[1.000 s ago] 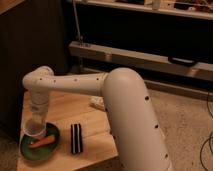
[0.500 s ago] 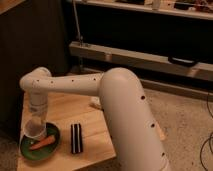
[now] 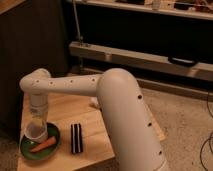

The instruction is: Place the ceramic cup in the ceramic bowl

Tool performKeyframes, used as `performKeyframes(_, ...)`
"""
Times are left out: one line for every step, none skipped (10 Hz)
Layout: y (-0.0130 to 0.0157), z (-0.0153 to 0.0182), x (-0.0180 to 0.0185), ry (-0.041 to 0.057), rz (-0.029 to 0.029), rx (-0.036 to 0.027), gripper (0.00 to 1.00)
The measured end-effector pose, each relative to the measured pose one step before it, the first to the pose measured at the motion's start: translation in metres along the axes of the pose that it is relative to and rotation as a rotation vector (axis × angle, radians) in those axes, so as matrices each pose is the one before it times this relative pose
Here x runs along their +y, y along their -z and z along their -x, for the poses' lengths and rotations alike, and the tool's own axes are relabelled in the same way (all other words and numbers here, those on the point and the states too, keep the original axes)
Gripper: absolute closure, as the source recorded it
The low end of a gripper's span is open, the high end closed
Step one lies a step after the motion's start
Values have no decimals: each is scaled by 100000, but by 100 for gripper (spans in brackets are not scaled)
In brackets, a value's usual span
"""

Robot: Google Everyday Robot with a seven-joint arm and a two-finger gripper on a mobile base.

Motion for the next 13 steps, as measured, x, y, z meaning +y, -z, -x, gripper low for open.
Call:
performKeyframes(-149,-58,-112,1643,-1916,275,73)
performKeyframes(-100,-14,-83,1280,-1241,185,63)
performKeyframes(-137,-61,-145,1182,-1055,40,53)
performKeyframes(-93,-60,-131,817,-376,-130,43)
performKeyframes(-111,30,-92,750,36,-590,32)
performKeyframes(-96,-34,-45,590,227,-830,24)
performKeyframes(-9,-102,-93,582,460,-879,20)
performKeyframes(23,-35,-26,329,541,-589,20)
performKeyframes(63,-22,-18,88,103,-29,20)
performKeyframes(118,-148,-76,516,92,203,20)
performKeyframes(230,-132,-100,1041,136,353,20)
performKeyframes(229,-218,-28,1175,-128,590,20)
performKeyframes(37,-94,-89,550,-200,73,20)
